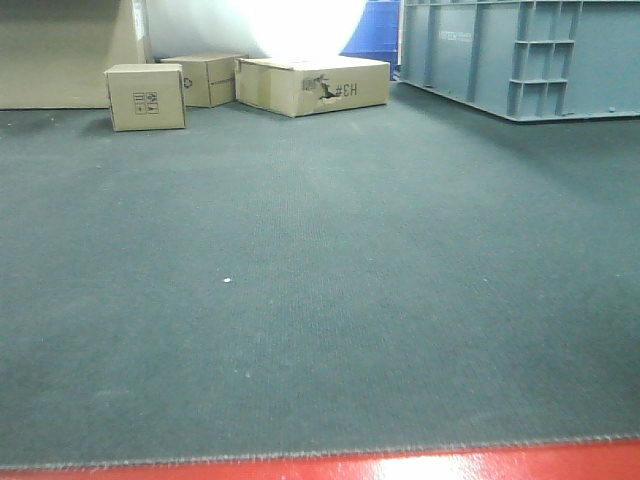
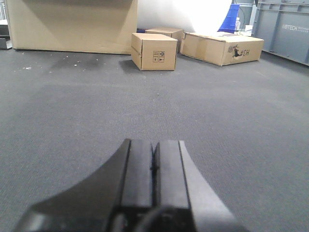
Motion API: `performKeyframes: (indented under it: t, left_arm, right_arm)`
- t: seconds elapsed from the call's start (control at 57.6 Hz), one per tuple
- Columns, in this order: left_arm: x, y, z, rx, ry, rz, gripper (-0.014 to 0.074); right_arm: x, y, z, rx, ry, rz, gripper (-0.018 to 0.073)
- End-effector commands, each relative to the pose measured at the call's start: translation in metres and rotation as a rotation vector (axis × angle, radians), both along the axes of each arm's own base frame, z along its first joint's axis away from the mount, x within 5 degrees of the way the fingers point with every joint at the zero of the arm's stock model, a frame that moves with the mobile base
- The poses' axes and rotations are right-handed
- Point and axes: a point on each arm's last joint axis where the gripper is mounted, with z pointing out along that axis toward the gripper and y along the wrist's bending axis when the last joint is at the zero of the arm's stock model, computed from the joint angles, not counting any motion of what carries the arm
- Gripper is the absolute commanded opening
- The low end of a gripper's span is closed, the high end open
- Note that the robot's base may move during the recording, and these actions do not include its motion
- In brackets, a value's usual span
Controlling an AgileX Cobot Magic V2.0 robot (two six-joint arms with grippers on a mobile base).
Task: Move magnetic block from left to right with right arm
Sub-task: 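Drive the base to the second table with cardboard boxes, then lower the held red cube onto the second table with the right gripper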
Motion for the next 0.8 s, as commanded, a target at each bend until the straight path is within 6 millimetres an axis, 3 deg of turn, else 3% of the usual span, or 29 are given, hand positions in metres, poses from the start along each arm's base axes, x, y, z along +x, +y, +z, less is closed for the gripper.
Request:
performKeyframes:
  t: [0.0, 0.781]
  left_arm:
    - [-0.0009, 0.0009, 0.0053, -0.017, -0.083, 0.009, -0.0126]
    - [-0.0009, 0.0009, 0.0053, -0.017, -0.083, 0.009, -0.0126]
  right_arm:
    - [0.0007, 0.0003, 0.0156, -0.002, -0.102, 0.005, 0.0195]
    - [0.0006, 0.0009, 0.0155, 0.009, -0.100, 0.011, 0.0195]
